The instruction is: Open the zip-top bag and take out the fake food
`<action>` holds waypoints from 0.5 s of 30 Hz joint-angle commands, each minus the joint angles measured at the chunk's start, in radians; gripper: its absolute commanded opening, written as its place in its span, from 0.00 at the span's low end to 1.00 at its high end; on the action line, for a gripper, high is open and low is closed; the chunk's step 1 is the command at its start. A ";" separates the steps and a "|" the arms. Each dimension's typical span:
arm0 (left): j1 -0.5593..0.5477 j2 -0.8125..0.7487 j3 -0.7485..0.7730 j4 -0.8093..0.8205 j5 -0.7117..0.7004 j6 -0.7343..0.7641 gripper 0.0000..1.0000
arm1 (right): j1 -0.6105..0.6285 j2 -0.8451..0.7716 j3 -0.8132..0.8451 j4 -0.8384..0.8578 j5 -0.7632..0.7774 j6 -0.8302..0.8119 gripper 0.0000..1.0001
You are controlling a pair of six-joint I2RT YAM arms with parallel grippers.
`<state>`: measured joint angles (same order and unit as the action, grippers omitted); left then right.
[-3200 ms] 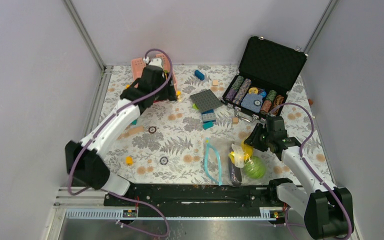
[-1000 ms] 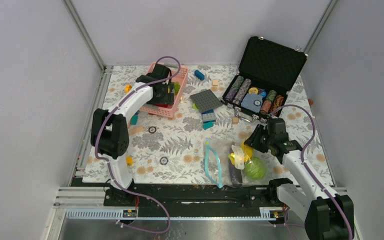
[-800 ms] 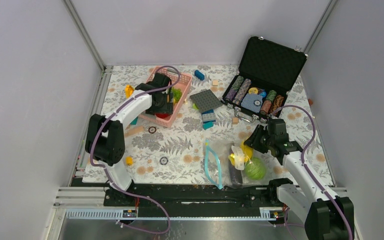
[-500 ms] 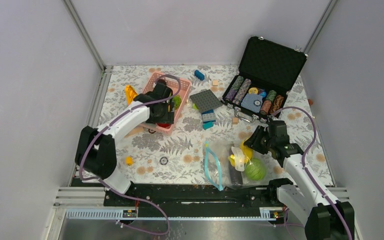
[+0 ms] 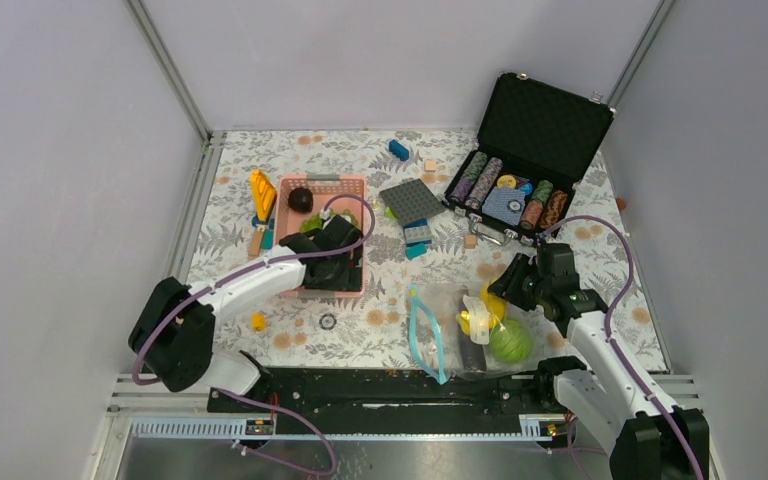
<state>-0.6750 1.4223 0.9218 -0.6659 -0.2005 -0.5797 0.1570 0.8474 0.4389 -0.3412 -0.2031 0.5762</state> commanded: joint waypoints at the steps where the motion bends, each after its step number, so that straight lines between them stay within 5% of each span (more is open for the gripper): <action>1: -0.060 -0.057 -0.055 0.064 -0.039 -0.102 0.72 | 0.005 -0.016 -0.004 -0.016 -0.012 0.005 0.00; 15: -0.328 -0.196 -0.210 0.066 -0.112 -0.364 0.72 | 0.006 -0.010 -0.008 -0.018 -0.010 0.002 0.00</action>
<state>-0.9394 1.2690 0.7448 -0.6231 -0.2626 -0.8276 0.1570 0.8440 0.4339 -0.3542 -0.2031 0.5770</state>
